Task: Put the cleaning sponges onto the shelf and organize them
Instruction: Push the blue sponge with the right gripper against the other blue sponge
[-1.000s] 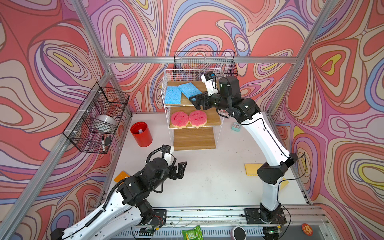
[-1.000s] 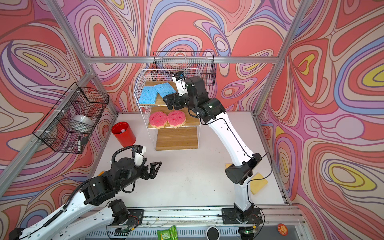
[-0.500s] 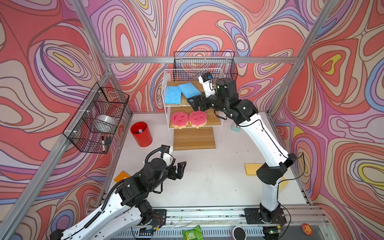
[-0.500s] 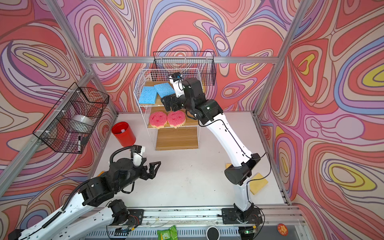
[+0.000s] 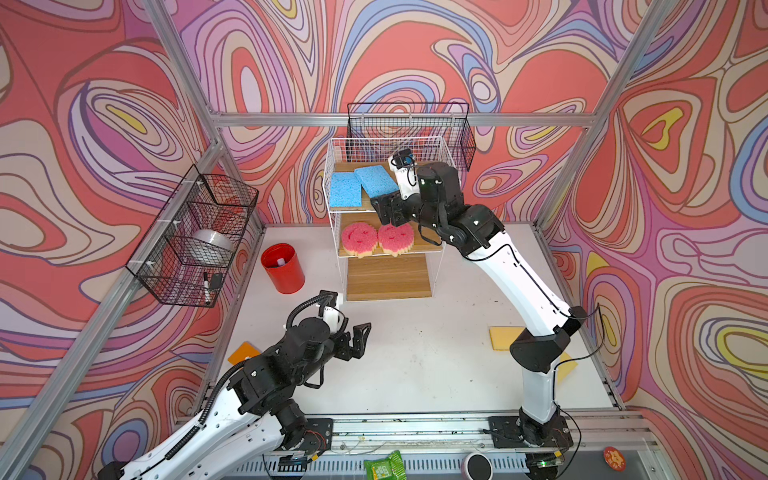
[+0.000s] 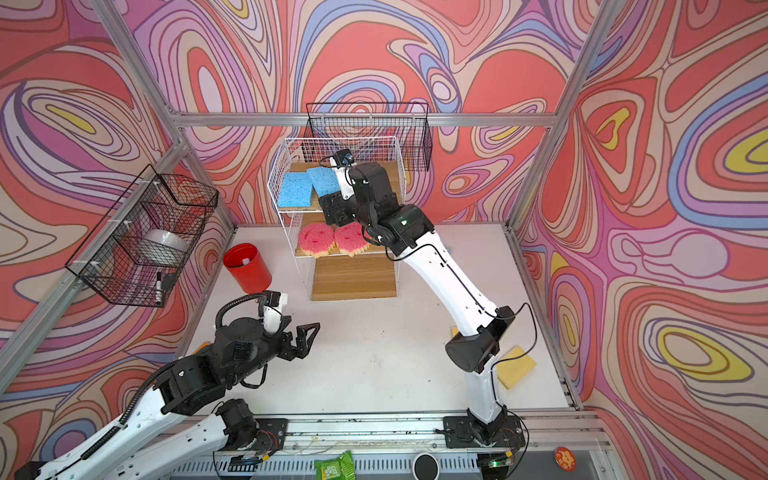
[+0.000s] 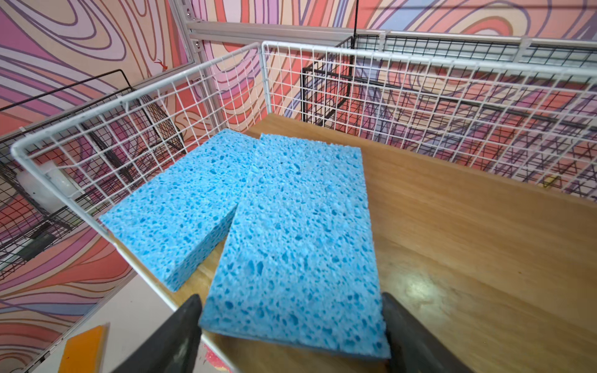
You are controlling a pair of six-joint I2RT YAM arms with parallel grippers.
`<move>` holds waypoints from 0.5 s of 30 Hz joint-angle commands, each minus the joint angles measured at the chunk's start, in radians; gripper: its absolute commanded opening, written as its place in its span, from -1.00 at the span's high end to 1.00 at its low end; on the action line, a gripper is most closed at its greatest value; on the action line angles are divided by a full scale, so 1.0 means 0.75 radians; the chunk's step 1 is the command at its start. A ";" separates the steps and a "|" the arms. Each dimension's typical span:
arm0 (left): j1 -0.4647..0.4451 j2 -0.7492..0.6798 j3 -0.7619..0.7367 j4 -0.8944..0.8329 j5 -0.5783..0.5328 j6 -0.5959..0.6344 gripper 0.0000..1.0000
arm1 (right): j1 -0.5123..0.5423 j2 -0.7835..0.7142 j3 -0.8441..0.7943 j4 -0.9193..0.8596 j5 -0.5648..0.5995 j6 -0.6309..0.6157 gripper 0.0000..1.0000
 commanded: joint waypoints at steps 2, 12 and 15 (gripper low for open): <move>0.010 -0.018 -0.019 -0.032 -0.025 -0.016 -0.86 | 0.000 -0.004 -0.045 -0.033 0.035 0.035 -0.65; 0.010 -0.020 -0.012 -0.038 -0.020 -0.015 -0.86 | 0.001 -0.114 -0.169 0.063 0.082 0.047 -0.56; 0.011 -0.020 -0.012 -0.037 -0.019 -0.020 -0.86 | 0.001 -0.163 -0.229 0.099 0.108 0.054 -0.56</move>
